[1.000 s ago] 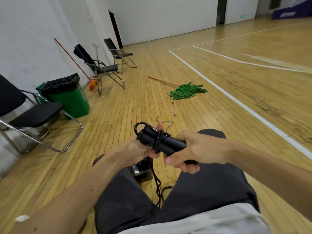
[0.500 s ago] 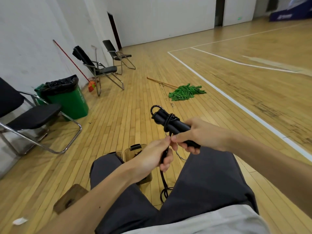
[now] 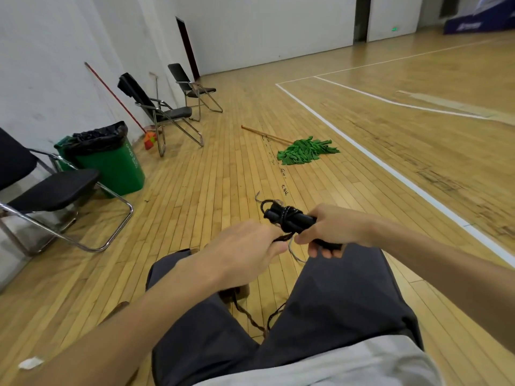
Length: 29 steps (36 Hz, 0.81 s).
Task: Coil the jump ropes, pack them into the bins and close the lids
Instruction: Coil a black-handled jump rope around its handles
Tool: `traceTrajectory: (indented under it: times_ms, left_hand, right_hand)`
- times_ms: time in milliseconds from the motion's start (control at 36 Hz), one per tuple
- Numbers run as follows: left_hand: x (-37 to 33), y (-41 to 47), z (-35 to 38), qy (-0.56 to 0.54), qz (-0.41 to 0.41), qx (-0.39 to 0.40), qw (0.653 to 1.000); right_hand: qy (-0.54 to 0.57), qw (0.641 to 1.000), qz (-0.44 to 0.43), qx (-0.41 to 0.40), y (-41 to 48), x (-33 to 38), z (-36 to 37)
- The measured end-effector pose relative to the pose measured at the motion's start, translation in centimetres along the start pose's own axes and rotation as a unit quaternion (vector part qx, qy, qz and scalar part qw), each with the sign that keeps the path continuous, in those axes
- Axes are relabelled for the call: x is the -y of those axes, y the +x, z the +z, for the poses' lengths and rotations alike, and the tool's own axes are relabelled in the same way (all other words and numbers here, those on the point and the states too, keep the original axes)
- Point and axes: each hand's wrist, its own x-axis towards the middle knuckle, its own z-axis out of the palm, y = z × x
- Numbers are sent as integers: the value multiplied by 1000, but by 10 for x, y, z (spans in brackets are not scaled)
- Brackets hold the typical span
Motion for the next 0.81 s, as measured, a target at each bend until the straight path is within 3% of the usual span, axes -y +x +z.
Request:
traceTrajectory:
  times_ms: [83,194,639,806]
  left_hand:
    - [0,2,-15,88,38,-4,995]
    - [3,5,-37,96,79,16,992]
    - [17,25,-60,-69,127,74,987]
    - [21,28,-58,-178,152,102,967]
  right_hand:
    - [-25,997,35,64,-6,4,2]
    - [-53,992,45,109,-13,10,4]
    - [-140,974,11,180,-47,29,9]
    - [-149,970,-16,190,-56,35,14]
